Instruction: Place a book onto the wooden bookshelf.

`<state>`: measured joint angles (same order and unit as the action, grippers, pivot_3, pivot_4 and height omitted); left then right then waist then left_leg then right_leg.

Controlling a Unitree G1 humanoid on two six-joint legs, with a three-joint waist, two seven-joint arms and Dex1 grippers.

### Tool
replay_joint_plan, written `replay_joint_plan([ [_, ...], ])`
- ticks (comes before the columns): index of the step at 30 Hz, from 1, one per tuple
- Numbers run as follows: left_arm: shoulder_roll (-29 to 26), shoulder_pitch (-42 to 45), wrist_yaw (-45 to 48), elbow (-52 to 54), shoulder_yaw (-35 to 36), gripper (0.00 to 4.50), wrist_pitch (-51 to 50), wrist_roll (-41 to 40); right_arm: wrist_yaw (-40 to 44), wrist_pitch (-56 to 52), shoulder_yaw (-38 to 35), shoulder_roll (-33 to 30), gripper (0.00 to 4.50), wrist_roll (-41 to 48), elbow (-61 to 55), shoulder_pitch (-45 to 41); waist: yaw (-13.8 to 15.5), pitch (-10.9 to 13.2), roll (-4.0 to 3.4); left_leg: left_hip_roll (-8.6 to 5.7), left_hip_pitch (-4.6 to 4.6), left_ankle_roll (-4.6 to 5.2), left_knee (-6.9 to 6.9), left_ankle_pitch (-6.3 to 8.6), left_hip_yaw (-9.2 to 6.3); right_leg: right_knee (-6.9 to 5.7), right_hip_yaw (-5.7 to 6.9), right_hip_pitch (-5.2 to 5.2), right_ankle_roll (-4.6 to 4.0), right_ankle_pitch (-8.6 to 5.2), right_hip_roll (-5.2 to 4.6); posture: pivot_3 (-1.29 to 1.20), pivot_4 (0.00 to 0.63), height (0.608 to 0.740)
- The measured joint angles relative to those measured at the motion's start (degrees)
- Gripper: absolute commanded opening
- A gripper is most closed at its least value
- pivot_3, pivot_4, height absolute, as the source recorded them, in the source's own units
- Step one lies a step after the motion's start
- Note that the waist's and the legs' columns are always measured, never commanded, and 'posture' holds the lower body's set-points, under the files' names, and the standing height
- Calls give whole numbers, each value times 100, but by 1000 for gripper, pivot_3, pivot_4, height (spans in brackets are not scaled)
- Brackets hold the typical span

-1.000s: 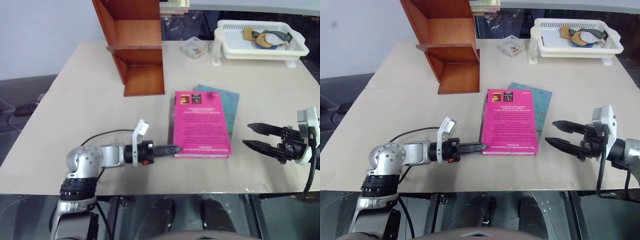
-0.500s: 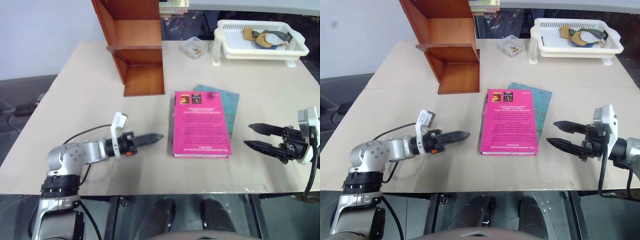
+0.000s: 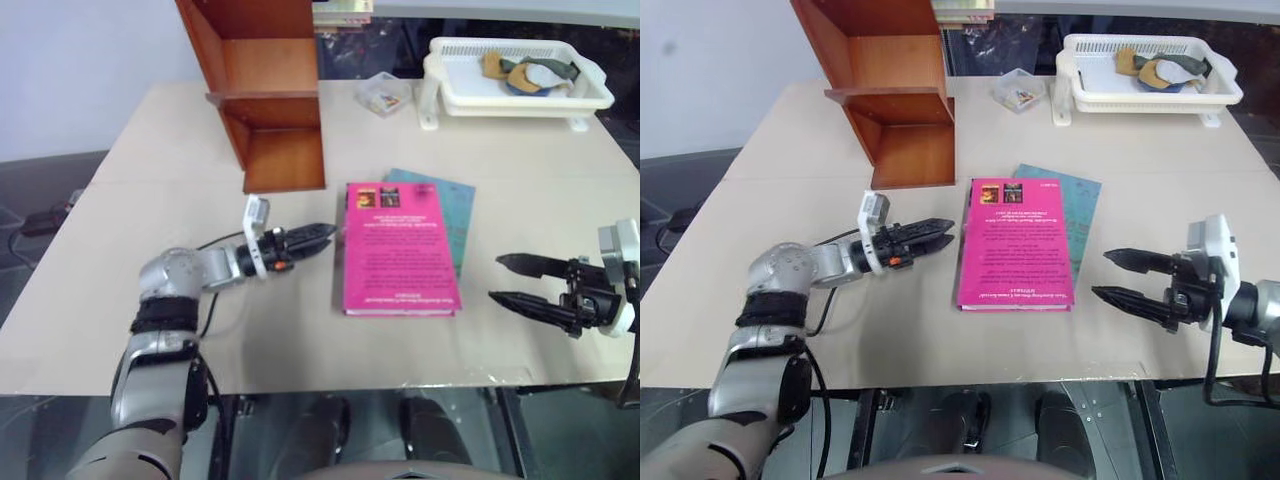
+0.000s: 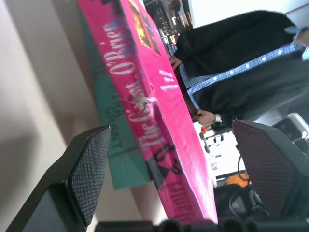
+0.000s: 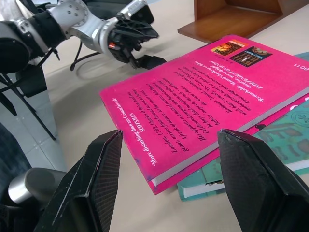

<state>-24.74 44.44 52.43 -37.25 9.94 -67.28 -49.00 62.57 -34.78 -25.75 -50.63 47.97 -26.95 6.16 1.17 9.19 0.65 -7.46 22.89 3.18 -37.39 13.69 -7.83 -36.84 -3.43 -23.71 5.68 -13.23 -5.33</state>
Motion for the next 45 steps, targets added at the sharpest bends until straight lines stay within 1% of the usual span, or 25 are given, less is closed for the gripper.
replay_joint_plan([
  [3,157,591,142,-830,0,4431,248,316,-7,94,-26,-6,3177,-85,-135,191,2,-1,1,-4,0,0,-2,0,0,1,-2,3,1,0,-5,0,150,740],
  [9,551,1134,397,-2119,-42,4431,450,884,-62,158,-155,-2,3177,-86,-196,308,-41,2,5,-6,4,0,1,0,2,1,-8,0,1,0,-3,0,150,740],
  [15,792,1430,763,-2560,-88,4431,636,1293,-89,164,-241,-2,3177,-87,-263,429,-35,2,5,-7,4,1,1,0,3,1,-8,1,2,0,-6,0,150,740],
  [19,854,1575,795,-2835,182,4431,796,1345,-172,168,-282,5,3177,-87,-323,514,-42,2,6,-6,4,1,1,0,2,0,-9,0,2,0,-5,0,150,740],
  [21,862,1596,820,-2886,314,3912,794,1350,-182,174,-332,9,3177,-87,-352,563,-41,2,6,-6,4,0,1,0,2,0,-9,0,2,-1,-5,0,150,740],
  [23,861,1601,827,-2900,385,3248,774,1357,-189,190,-350,24,3177,-87,-357,589,-41,2,6,-6,4,1,0,0,2,0,-9,0,2,0,-5,0,150,740],
  [24,862,1601,832,-2900,391,2681,765,1368,-190,193,-350,25,3177,-88,-357,589,-40,2,6,-6,4,0,0,0,2,0,-9,0,2,0,-4,0,150,740],
  [25,862,1601,832,-2900,391,2484,765,1368,-190,193,-350,25,3177,-88,-357,589,-40,2,6,-6,4,0,0,0,2,0,-9,0,2,0,-4,0,150,740],
  [26,859,1600,860,-2900,417,2180,743,1405,-192,204,-350,25,3177,-88,-357,577,-42,2,6,-6,4,0,0,0,3,0,-9,0,2,0,-4,0,150,740],
  [28,855,1599,881,-2900,426,1325,712,1412,-188,220,-350,25,3177,-94,-354,549,-42,2,6,-6,4,0,0,0,2,-1,-9,0,2,0,-4,0,150,740],
  [29,851,1598,891,-2900,433,779,679,1419,-178,237,-349,24,3177,-107,-345,525,-41,2,5,-6,4,0,0,0,2,-1,-9,0,2,0,-4,0,150,740],
  [31,848,1594,906,-2899,440,323,657,1441,-163,253,-347,21,3177,-128,-328,511,-41,2,6,-6,4,0,0,0,3,-1,-9,0,2,0,-3,0,150,740],
  [34,830,1560,871,-2896,573,219,649,1459,-157,258,-306,22,3177,-135,-226,371,-52,2,5,-6,3,0,0,0,3,-2,-11,0,2,0,-3,0,150,740],
  [40,715,1499,731,-2823,911,217,619,1437,-106,266,-161,20,3177,-218,-71,206,-56,2,5,-4,3,0,0,0,4,-3,-11,-1,2,0,-2,0,150,740],
  [45,497,1502,417,-2300,1432,217,476,1152,-18,266,-157,14,3177,-225,36,83,-48,2,6,-3,4,0,0,0,4,-3,-11,-2,2,0,-3,0,150,740],
])
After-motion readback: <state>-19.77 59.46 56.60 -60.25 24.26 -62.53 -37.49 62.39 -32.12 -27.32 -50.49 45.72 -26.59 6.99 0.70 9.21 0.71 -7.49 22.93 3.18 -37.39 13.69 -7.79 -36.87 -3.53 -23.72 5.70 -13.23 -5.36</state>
